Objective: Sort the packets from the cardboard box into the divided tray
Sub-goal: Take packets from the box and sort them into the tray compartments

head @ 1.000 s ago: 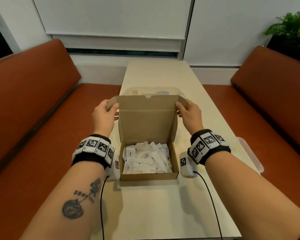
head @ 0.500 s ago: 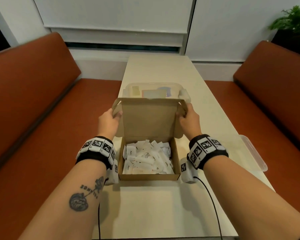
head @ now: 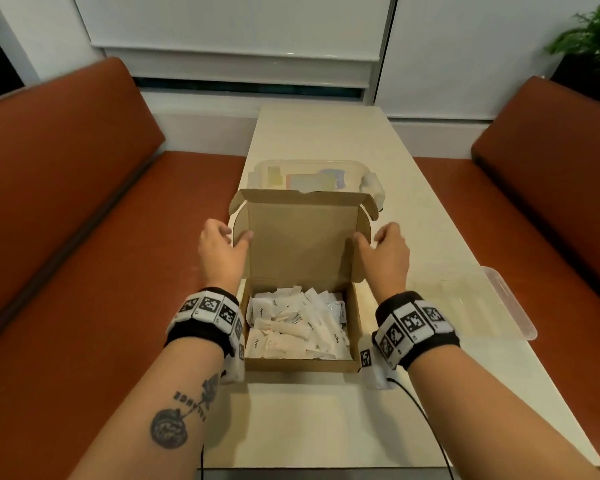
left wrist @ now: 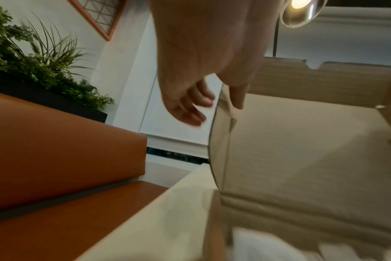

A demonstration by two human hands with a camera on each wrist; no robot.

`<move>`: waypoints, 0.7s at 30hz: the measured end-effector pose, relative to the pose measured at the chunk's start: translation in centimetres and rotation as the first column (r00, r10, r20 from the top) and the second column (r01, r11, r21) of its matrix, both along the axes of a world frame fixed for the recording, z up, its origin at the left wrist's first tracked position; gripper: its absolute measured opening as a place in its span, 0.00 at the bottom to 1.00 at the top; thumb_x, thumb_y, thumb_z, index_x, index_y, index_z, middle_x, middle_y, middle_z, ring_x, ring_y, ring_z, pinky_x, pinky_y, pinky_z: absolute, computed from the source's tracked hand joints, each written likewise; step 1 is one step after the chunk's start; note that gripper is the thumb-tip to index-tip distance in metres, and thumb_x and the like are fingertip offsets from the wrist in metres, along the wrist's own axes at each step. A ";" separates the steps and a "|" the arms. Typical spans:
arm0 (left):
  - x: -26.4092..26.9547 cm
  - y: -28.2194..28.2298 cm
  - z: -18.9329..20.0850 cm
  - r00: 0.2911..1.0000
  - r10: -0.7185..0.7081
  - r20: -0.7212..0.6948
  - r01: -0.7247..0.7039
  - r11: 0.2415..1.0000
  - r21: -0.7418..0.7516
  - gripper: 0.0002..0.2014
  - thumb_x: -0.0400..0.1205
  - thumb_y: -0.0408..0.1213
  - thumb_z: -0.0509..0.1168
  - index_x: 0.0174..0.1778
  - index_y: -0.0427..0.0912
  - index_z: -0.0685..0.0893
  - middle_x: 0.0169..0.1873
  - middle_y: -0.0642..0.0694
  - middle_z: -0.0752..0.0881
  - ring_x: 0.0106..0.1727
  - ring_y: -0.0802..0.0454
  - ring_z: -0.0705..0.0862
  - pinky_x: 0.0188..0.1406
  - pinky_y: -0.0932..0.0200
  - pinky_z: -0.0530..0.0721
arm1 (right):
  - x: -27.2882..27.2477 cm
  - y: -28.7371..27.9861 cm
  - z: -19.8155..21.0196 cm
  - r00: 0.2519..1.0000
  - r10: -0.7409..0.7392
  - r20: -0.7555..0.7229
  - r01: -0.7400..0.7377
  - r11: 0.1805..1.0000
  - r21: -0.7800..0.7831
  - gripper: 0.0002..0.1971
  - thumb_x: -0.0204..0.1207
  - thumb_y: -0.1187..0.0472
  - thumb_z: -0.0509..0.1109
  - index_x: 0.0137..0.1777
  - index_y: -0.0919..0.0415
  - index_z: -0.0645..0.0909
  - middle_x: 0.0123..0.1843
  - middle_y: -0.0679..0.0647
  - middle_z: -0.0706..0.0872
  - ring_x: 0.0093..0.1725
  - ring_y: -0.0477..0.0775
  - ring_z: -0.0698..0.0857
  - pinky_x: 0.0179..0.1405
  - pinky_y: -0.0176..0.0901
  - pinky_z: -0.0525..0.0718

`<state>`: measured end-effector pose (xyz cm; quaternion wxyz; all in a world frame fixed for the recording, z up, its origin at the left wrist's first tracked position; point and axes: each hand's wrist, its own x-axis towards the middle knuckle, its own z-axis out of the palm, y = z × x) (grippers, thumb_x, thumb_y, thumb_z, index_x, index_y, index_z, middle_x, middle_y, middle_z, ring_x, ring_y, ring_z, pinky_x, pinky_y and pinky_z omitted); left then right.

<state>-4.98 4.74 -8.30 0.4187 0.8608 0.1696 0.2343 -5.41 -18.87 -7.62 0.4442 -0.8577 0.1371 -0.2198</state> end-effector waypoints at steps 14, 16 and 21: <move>-4.2 -2.3 -1.0 0.952 -0.170 -0.253 0.183 0.983 0.031 0.19 0.84 0.39 0.63 0.71 0.42 0.76 0.66 0.43 0.81 0.66 0.46 0.79 0.61 0.56 0.75 | -5.0 4.3 -2.3 0.877 0.329 -0.350 -0.394 0.910 -0.131 0.08 0.78 0.60 0.67 0.54 0.63 0.80 0.49 0.57 0.85 0.46 0.53 0.82 0.48 0.44 0.82; -4.6 -2.1 -1.2 0.932 -0.185 -0.311 0.197 0.980 0.008 0.18 0.84 0.38 0.63 0.71 0.42 0.77 0.65 0.43 0.82 0.64 0.46 0.80 0.56 0.59 0.74 | -6.0 5.5 -2.7 0.742 0.425 -0.519 -0.586 0.787 -0.194 0.12 0.77 0.58 0.69 0.56 0.64 0.81 0.53 0.58 0.85 0.52 0.55 0.83 0.52 0.45 0.82; -5.9 -2.4 -1.9 0.897 -0.241 -0.370 0.238 0.970 -0.053 0.16 0.83 0.36 0.63 0.67 0.41 0.79 0.60 0.43 0.85 0.59 0.46 0.82 0.57 0.56 0.78 | -7.5 7.7 -3.7 0.642 0.248 -0.726 -0.646 0.685 -0.337 0.33 0.71 0.55 0.77 0.72 0.62 0.66 0.73 0.61 0.67 0.71 0.63 0.70 0.67 0.55 0.76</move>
